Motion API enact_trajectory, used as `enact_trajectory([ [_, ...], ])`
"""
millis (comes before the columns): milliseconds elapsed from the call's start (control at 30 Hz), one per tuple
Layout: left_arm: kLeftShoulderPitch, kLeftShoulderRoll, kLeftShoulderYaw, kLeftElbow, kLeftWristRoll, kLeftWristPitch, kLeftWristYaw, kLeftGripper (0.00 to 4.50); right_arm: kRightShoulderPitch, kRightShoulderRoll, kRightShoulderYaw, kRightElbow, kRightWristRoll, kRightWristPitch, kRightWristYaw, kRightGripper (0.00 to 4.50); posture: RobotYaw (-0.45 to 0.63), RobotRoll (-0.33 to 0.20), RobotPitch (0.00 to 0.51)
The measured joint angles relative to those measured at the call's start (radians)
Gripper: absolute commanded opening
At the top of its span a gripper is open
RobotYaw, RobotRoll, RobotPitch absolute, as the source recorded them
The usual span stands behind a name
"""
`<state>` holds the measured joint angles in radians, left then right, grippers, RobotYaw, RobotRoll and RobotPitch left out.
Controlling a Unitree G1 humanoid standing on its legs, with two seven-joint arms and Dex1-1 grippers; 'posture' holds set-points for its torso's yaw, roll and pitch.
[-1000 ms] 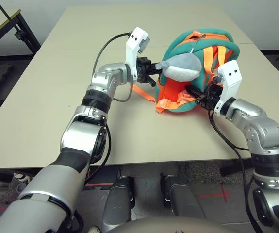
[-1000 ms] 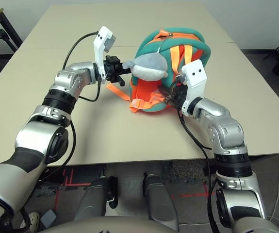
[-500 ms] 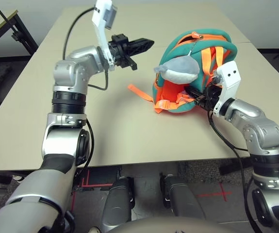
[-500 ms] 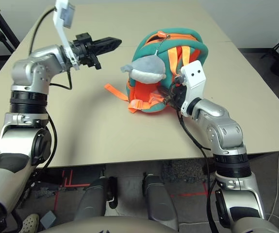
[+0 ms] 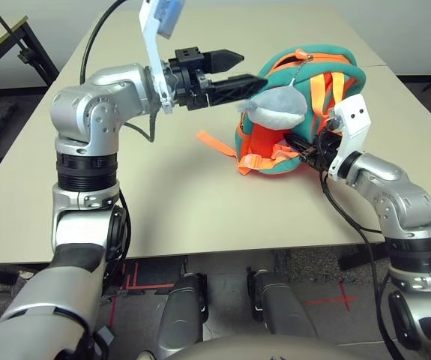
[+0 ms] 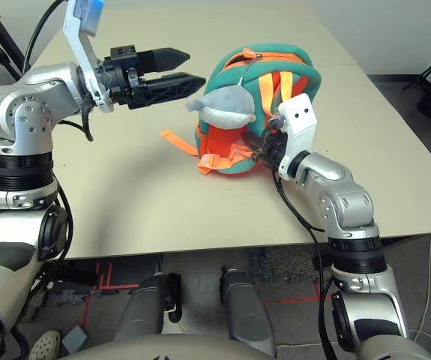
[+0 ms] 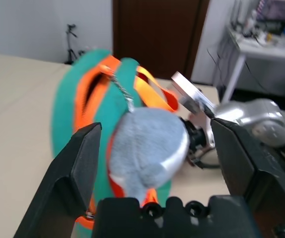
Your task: Put the pencil case into the backpack and zip it.
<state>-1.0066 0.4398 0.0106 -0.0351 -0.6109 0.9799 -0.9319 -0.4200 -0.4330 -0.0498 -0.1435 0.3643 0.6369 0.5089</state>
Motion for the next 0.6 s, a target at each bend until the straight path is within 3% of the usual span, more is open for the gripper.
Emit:
enact_trajectory([
  [267,0.011,0.000,-0.145,0.056,0.096,-0.085,0.002,4.50,-0.005,0.002,0.000,0.016,-0.003,-0.008,0.002,0.62,-0.13,0.000,0.124],
  [567,-0.036,-0.094,-0.222,0.258,0.231,-0.237,0.016,4.50,-0.022,0.002,-0.001,0.033,-0.010,-0.013,0.008,0.62,-0.14,0.000,0.125],
  [600,-0.040,-0.103,-0.224,0.270,0.240,-0.247,0.017,4.33,-0.022,0.002,-0.001,0.033,-0.012,-0.013,0.008,0.62,-0.14,0.000,0.125],
])
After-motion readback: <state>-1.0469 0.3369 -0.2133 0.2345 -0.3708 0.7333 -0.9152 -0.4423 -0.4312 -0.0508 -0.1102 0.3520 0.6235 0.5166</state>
